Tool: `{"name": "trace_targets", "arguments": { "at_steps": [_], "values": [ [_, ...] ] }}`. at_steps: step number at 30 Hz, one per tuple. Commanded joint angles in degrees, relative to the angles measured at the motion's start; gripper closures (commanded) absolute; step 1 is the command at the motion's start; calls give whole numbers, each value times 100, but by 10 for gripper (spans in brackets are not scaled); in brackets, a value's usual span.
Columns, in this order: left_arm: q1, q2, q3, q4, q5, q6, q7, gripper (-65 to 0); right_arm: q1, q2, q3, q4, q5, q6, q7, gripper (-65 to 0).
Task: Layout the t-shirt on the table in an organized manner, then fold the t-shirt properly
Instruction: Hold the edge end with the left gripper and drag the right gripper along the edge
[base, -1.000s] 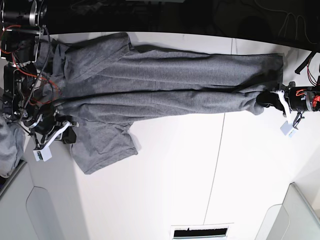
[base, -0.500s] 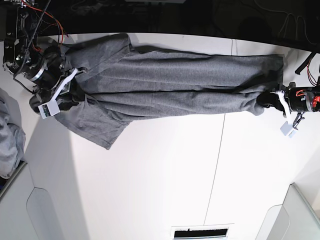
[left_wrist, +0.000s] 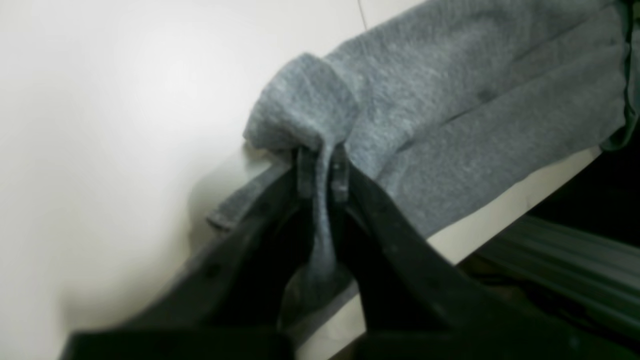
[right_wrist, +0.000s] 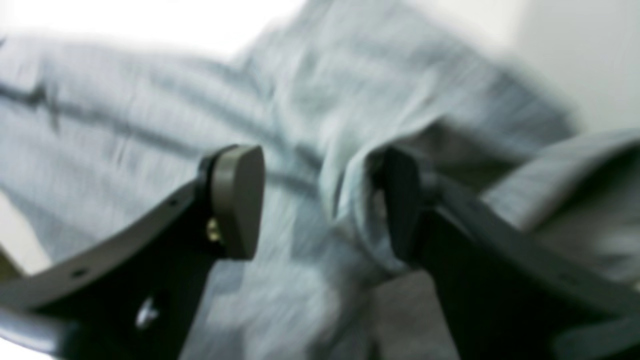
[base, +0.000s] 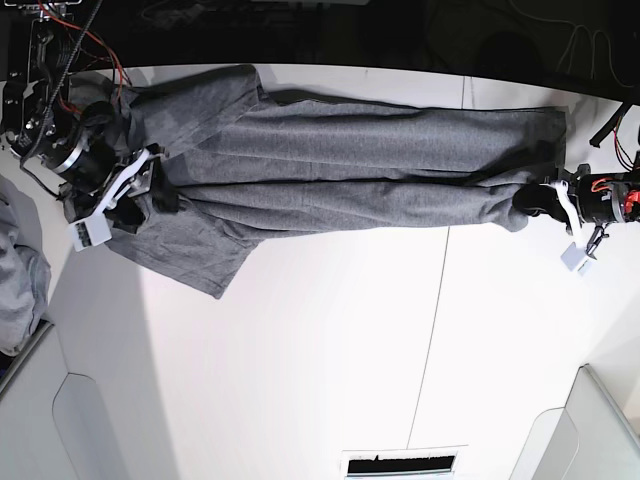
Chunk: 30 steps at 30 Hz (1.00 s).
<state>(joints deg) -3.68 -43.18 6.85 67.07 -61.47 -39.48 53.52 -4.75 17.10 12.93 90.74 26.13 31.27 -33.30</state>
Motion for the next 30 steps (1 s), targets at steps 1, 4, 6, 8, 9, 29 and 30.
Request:
{"name": "trace_targets", "arguments": {
  "at_steps": [1, 4, 6, 8, 9, 29, 30],
  "values": [
    [-83, -144, -44, 70, -31, -52, -76, 0, 219, 59, 105, 103, 83, -44, 157, -373],
    [-68, -144, -44, 70, -13, -52, -76, 0, 597, 2, 249, 70, -136, -393, 157, -373],
    [-61, -144, -44, 70, -15, -52, -76, 0, 863, -15, 254, -90, -422, -636, 160, -373],
    [-61, -144, -44, 70, -15, -52, -76, 0, 1178, -13, 254, -439, -560, -758, 236, -373],
    [-59, -144, -44, 70, -15, -52, -79, 0, 1362, -13, 254, -691, -619, -756, 315, -373],
    [-59, -142, -44, 70, -42, -52, -101, 0, 2898, -11, -1139, -3875, -1569, -173, 695, -373],
    [-61, -142, -44, 70, -39, -52, -101, 0, 2896, -13, -1261, -3875, -1567, -188, 695, -373]
  ]
}}
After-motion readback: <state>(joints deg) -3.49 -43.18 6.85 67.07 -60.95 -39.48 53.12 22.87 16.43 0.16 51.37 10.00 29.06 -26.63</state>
